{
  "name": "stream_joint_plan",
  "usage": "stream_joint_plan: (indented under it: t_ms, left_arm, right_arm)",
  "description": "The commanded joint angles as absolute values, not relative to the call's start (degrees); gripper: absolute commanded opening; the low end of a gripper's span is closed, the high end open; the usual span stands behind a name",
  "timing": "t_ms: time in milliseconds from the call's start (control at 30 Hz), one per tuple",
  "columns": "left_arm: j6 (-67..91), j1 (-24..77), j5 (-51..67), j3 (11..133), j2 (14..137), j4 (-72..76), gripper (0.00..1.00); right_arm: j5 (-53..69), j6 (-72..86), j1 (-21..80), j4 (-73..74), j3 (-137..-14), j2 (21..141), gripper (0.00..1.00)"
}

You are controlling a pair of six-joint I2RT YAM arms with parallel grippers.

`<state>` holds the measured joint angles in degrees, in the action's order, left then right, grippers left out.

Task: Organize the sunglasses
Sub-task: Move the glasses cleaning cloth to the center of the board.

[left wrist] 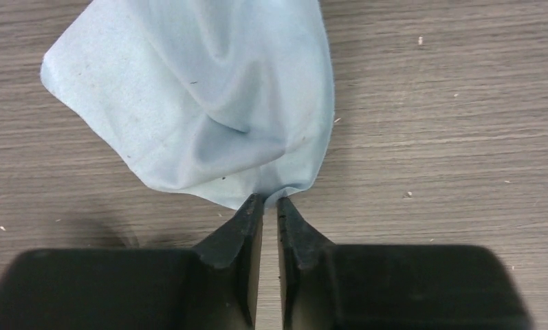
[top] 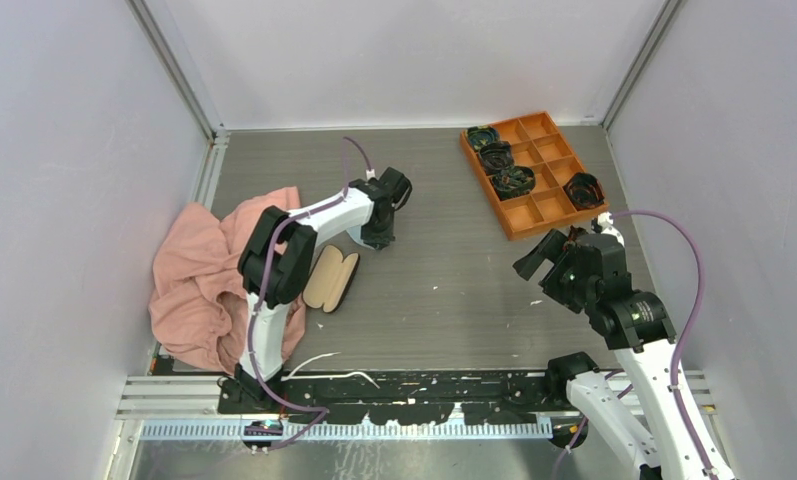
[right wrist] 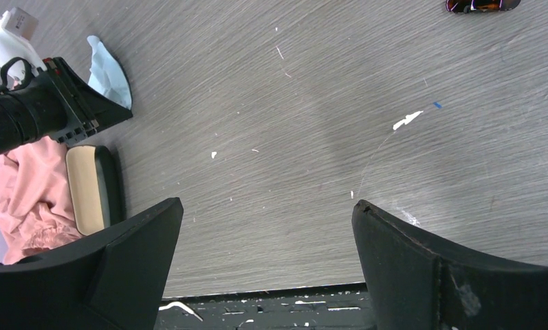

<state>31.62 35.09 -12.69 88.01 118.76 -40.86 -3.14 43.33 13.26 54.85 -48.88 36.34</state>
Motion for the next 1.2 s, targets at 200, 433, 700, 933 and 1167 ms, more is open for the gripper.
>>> stream_joint_plan:
  t_ms: [200, 433, 700, 933, 1167]
  left_arm:
    - [28.0, 34.4, -9.3, 91.7, 119.7, -43.3, 0.01]
    - [26.7, 38.4, -3.3, 92.5, 111.5, -46.7, 0.01]
    - [32.5, 49.3, -0.8, 89.5, 108.2, -44.3, 0.01]
    - [39.6, 62.3, 3.2, 92.4, 112.8, -40.0, 0.01]
    - [38.0, 64.2, -3.1, 100.9, 112.9, -48.6, 0.32]
  right_arm:
    - [-3.6, 43.0, 13.0, 55.1, -50.0, 35.7, 1.00]
    - [-4.1, 42.3, 13.0, 54.2, -49.9, 36.9, 1.00]
    - [-4.0, 41.7, 13.1, 52.8, -49.8, 38.9, 0.99]
    - [-5.1, 41.3, 13.0, 52.9, -49.1, 38.5, 1.00]
    - [-5.9, 39.2, 13.1, 53.7, -50.3, 38.5, 1.00]
